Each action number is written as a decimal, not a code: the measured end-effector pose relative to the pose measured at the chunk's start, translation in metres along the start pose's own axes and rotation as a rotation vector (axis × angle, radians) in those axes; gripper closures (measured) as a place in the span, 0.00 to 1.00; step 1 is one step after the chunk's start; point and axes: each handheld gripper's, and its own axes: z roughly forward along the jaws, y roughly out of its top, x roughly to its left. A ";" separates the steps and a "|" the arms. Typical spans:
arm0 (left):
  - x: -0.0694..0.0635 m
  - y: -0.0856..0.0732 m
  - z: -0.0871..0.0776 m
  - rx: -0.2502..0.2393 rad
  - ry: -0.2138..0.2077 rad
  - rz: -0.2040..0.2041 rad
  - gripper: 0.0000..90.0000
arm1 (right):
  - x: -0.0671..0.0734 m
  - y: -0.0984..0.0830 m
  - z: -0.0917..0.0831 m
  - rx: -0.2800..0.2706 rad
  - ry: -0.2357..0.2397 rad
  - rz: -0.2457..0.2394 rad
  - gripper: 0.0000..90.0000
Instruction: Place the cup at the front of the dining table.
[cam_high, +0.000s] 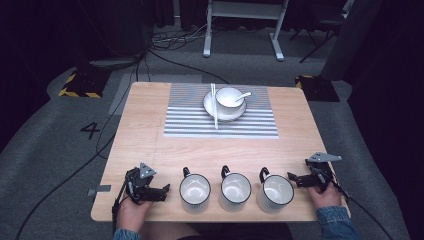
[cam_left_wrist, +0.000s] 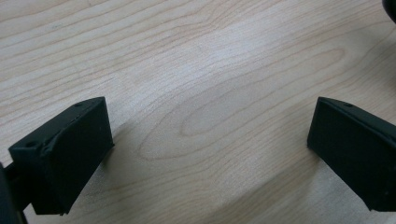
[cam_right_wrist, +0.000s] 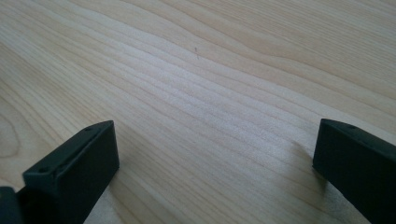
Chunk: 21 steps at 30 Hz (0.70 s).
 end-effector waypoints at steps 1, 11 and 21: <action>0.000 0.000 0.000 0.000 0.000 0.000 0.00 | 0.000 0.000 0.000 0.000 0.000 0.001 0.00; -0.001 0.000 0.001 -0.004 0.000 -0.005 0.00 | 0.000 0.000 0.000 0.001 0.000 0.001 0.00; 0.002 0.000 -0.003 -0.066 0.030 -0.055 0.00 | 0.000 0.000 0.000 0.000 0.000 0.000 0.00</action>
